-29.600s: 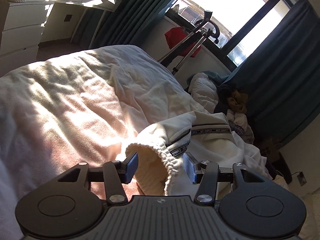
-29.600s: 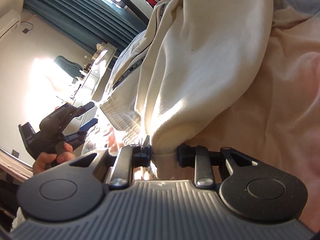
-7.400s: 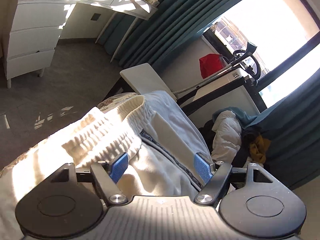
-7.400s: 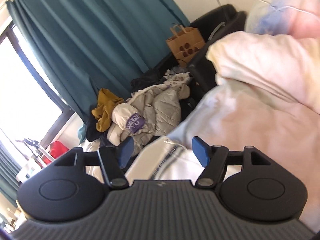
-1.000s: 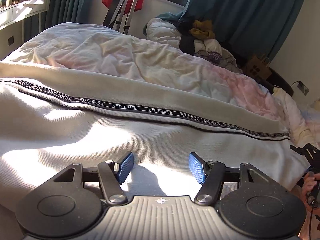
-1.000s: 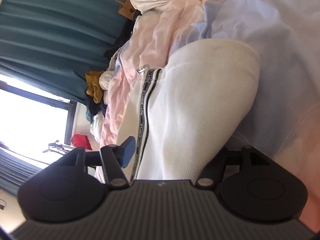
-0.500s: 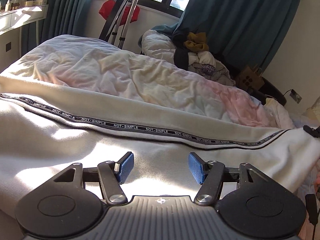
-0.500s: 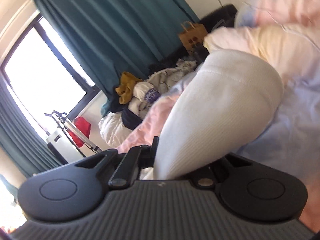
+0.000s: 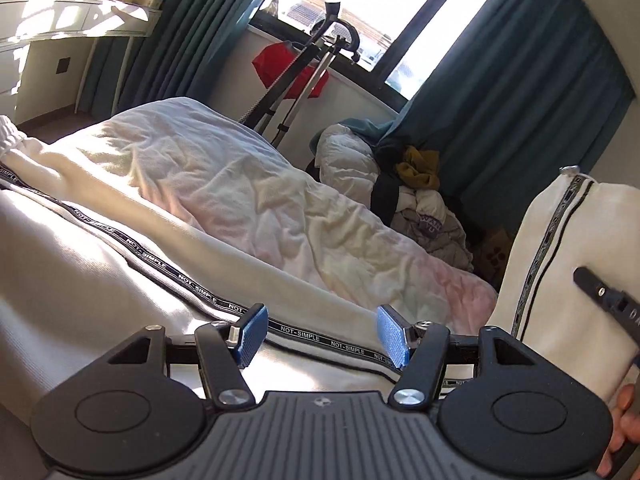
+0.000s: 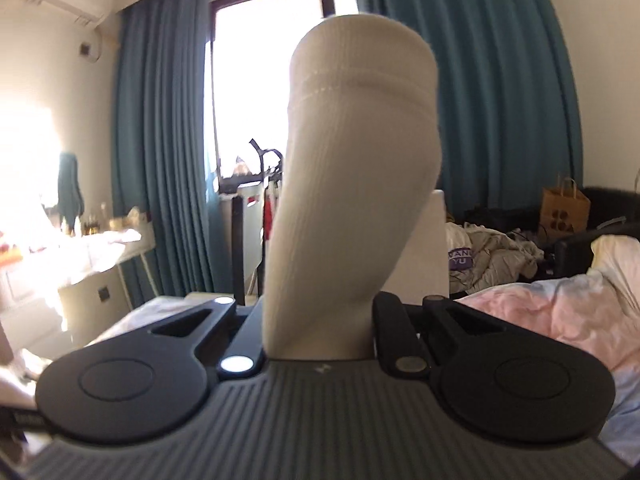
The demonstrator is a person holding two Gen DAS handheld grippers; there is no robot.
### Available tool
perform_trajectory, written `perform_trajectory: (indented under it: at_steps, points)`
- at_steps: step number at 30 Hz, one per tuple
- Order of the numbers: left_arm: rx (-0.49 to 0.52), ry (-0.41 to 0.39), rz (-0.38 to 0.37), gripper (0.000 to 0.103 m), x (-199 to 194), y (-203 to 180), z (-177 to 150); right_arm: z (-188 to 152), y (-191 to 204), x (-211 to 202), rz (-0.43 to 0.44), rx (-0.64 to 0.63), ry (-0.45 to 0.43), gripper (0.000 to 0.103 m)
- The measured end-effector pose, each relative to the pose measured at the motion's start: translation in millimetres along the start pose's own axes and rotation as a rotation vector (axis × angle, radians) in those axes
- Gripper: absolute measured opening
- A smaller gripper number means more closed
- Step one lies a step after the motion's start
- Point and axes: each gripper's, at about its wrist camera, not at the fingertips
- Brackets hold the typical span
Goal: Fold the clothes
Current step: 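Lift the cuff with the right gripper toward the left gripper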
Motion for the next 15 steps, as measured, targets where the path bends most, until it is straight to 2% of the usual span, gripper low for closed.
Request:
perform_trajectory:
  at_steps: [3,5,7,10,15]
  points:
    - [-0.073,-0.03,-0.025,0.063,-10.6,14.3,8.3,-39.9,41.6,-5.3,0.041,-0.172,0.034,0.012]
    - [-0.116,-0.015,-0.075,0.064,-11.0,22.2,10.7,-75.1,68.4,-8.0,0.068,-0.316,0.074,0.012]
    - [-0.145,0.042,-0.136,0.065,-4.1,26.7,8.2,-106.6,82.2,-5.1,0.095,-0.418,0.148,0.012]
    - [-0.158,0.134,-0.173,0.065,12.1,28.2,-0.1,-137.5,88.6,-6.7,0.102,-0.55,0.169,0.012]
    - [-0.093,0.259,-0.132,0.065,42.9,20.4,-17.7,-133.4,91.4,2.2,0.161,-0.557,0.235,0.018]
Point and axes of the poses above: each gripper's, at about its wrist camera, not at the fingertips, and x roughly the way its jaws point, y to its left, z to its top, and after that the axes turned 15 degrees about -z, right-handed
